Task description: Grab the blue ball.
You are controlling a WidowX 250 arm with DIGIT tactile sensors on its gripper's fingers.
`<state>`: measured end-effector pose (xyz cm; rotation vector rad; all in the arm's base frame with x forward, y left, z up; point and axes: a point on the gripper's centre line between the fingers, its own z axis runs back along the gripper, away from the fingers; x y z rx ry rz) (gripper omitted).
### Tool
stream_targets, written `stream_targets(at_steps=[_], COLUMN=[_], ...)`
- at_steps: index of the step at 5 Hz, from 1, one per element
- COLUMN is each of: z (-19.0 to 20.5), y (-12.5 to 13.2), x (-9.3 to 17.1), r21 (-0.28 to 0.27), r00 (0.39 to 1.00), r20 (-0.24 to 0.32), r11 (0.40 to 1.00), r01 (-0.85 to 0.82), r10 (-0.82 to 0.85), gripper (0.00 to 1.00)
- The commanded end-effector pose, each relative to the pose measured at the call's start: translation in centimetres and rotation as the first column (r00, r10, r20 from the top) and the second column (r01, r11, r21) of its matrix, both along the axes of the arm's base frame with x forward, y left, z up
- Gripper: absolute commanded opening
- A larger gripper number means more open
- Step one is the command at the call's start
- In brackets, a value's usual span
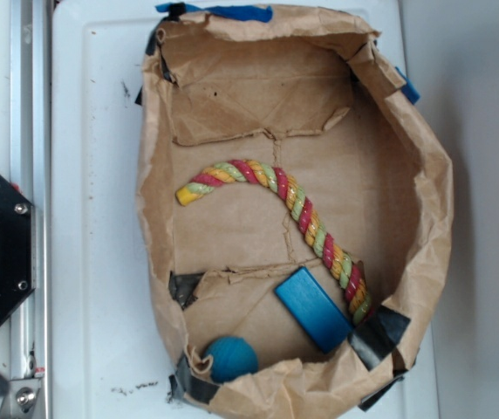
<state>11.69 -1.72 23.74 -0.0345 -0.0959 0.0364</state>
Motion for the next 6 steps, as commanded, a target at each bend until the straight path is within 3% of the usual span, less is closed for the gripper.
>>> stream_targets(at_steps=[1, 3, 4, 5, 6], z=[0.0, -1.6, -2.7, -3.1, -2.5], y=[0.0, 2.1, 3.0, 2.1, 0.7], x=[0.0, 7.2, 9.8, 10.1, 8.3], r21=[0.0, 0.004, 0.003, -0.125, -0.281], r00=[1.0, 0.996, 0.977, 0.911, 0.842], r20=[0.0, -0.037, -0.008, -0.064, -0.219], r11=[1.0, 0.997, 0.977, 0.903, 0.794], r01=[0.0, -0.081, -0.214, -0.411, -0.539], r10=[0.0, 0.081, 0.214, 0.407, 0.493], gripper=[1.0, 1.0, 1.0, 1.0, 1.0])
